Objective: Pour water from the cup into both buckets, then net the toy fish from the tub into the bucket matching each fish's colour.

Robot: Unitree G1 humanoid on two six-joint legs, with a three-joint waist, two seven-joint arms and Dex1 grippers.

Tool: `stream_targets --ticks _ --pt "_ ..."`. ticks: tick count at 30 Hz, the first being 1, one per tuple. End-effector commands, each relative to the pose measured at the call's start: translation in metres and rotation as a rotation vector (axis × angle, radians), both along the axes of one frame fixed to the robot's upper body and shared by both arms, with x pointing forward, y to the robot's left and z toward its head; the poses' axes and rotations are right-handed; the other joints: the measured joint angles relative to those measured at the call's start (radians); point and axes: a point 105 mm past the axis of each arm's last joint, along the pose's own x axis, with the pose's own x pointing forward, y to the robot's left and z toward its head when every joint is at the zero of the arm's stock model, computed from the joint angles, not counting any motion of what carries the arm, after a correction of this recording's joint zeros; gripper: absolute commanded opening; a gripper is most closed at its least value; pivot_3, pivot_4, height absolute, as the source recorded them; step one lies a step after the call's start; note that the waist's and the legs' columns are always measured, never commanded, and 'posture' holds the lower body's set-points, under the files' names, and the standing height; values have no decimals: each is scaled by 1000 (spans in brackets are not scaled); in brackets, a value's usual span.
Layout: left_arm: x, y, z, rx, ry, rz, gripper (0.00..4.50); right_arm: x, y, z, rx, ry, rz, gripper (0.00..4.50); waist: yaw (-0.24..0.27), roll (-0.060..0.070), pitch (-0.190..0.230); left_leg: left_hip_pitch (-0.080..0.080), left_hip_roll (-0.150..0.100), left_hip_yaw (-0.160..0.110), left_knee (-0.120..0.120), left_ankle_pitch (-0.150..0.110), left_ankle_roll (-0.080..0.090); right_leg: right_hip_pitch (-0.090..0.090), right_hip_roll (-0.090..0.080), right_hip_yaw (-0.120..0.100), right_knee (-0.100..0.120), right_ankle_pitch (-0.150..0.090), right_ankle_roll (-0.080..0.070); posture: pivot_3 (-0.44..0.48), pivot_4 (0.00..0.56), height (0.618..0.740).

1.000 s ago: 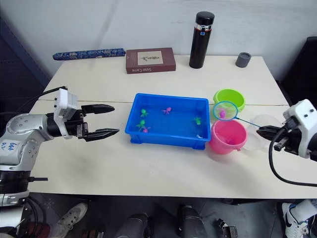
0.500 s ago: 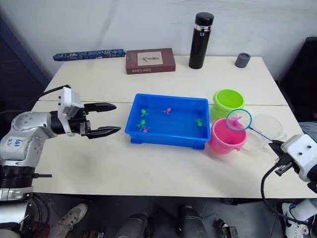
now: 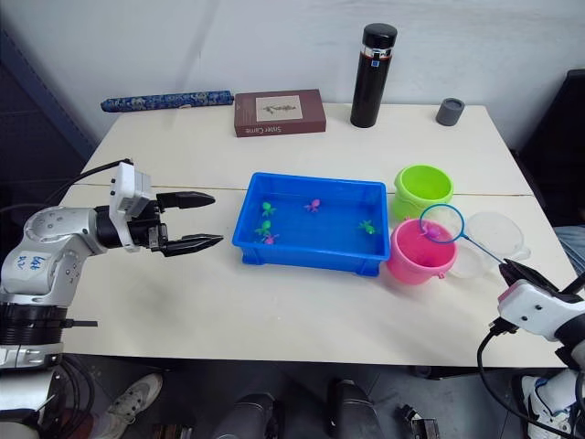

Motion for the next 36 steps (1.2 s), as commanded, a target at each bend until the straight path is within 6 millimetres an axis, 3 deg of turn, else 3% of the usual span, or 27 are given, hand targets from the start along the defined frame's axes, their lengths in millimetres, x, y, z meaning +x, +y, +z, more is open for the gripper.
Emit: stream_targets --ticks 1,13,21,30,36 --pt "0 -1 13 0 -57 -9 4472 -5 2 8 -130 -50 56 0 0 0 0 0 0 0 0 0 0 0 0 0 0 0 0 0 150 739" --pt "3 -2 13 -4 -63 -6 4472 -10 10 4 -334 -196 127 0 -2 0 0 1 0 2 0 0 0 0 1 1 1 0 0 0 150 739" --pt "3 -2 11 -5 -63 4 4472 -10 9 13 -431 -326 110 0 -2 0 0 1 0 2 0 0 0 0 1 2 1 0 0 0 150 739" --pt "3 -2 10 -7 -63 9 4472 -16 13 1 -477 -425 77 0 -2 0 0 1 0 3 0 0 0 0 1 3 1 0 0 0 150 739" --pt "3 -2 10 -6 -66 13 4472 -18 16 8 -524 -518 63 0 -4 0 0 1 0 4 0 0 0 0 2 4 2 0 0 0 150 739"
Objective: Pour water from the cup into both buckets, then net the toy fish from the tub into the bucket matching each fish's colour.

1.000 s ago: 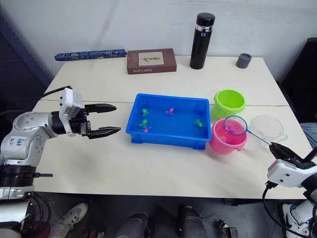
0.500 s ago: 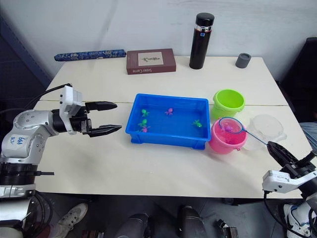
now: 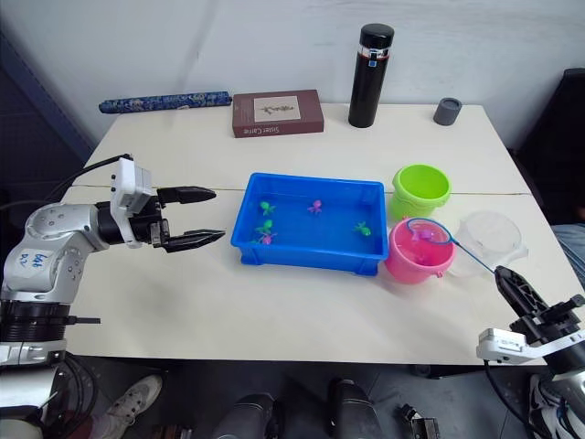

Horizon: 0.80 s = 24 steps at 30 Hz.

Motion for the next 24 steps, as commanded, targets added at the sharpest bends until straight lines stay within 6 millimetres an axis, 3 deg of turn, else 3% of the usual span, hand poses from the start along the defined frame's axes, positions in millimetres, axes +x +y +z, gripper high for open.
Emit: stream_targets --ticks 1,24 --pt "-1 1 5 2 -31 3 4472 -2 2 12 -32 -87 6 0 0 0 0 0 0 0 0 0 0 0 0 0 0 0 0 0 150 739" --pt "-2 2 4 -1 -38 17 4472 -3 1 15 -251 -255 -16 0 -1 0 0 0 0 1 0 0 0 0 1 1 0 0 0 0 150 739"
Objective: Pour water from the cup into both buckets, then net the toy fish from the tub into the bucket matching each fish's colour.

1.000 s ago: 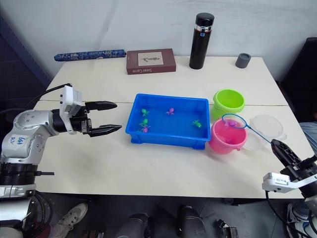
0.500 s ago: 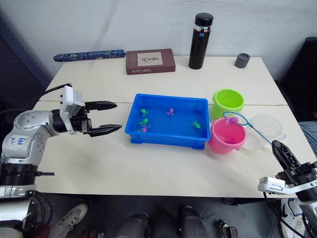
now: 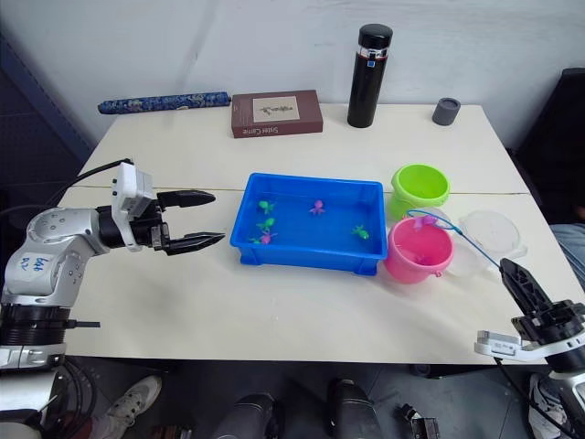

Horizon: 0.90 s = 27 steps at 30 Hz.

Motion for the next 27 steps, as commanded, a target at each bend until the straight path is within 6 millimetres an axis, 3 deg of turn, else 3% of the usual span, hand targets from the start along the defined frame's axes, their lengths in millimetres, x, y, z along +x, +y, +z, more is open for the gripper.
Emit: stream_targets --ticks 1,16,20,27 --pt "-2 0 10 1 -53 0 4472 -1 -4 8 -49 -60 -21 0 0 0 0 0 0 0 0 0 0 0 0 0 0 0 0 0 150 739" --pt "-3 1 10 4 -52 2 4472 -8 -3 3 -75 -84 -24 0 -3 0 0 1 0 1 0 0 0 0 1 2 0 0 0 0 150 739" --pt "-3 1 10 -5 -45 -4 4472 7 4 13 12 -51 25 0 -10 0 0 1 0 2 0 0 0 0 2 3 1 0 0 0 150 739" --pt "-2 2 13 -12 -48 6 4472 48 46 37 219 142 214 0 -25 -1 0 7 2 8 -2 0 0 1 5 9 3 0 0 0 150 739"
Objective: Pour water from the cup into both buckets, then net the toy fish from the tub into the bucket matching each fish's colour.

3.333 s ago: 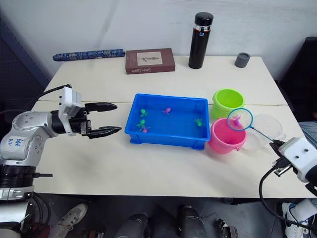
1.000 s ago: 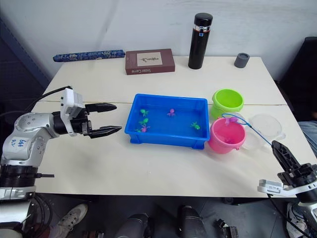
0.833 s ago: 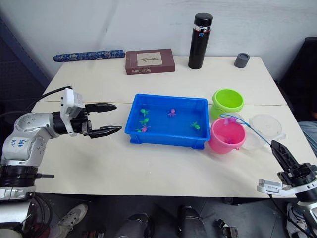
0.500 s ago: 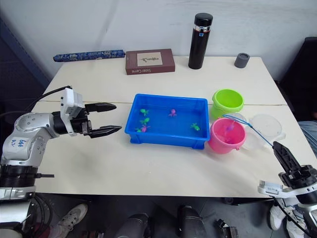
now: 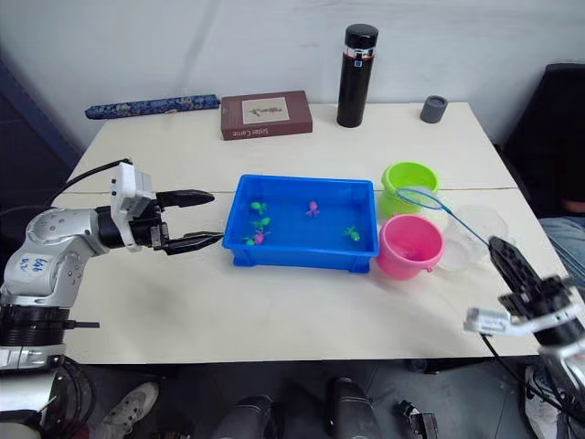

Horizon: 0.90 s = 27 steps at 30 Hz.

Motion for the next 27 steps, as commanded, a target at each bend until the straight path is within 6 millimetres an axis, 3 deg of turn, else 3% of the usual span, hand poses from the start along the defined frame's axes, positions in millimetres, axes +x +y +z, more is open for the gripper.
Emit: stream_targets --ticks 1,9,14,18,24,27 --pt "-2 2 12 -7 -47 3 4472 12 22 12 112 119 108 0 0 0 0 1 0 1 -1 0 0 0 0 1 0 0 0 0 150 739" --pt "-1 4 14 -10 -52 15 4472 44 69 50 552 424 260 0 4 0 0 2 1 2 1 -1 1 0 0 3 2 0 0 0 150 739" --pt "-1 4 15 -17 -56 24 4472 59 85 70 694 563 286 0 6 0 0 1 2 2 2 -1 2 0 0 2 2 0 0 0 150 739" --pt "-2 6 15 -17 -61 39 4472 66 96 61 877 872 293 0 9 0 0 0 2 2 2 -2 3 0 -1 1 2 0 0 0 150 739" --pt "-11 4 13 -20 -40 25 4472 54 111 37 1037 1389 218 0 7 0 0 -2 2 1 3 -4 5 -1 -2 -1 2 0 0 0 150 739" --pt "-16 4 13 -27 -35 37 4472 51 115 33 1098 1508 169 0 7 0 0 -3 2 0 3 -4 5 -1 -3 -1 0 0 0 0 150 739"
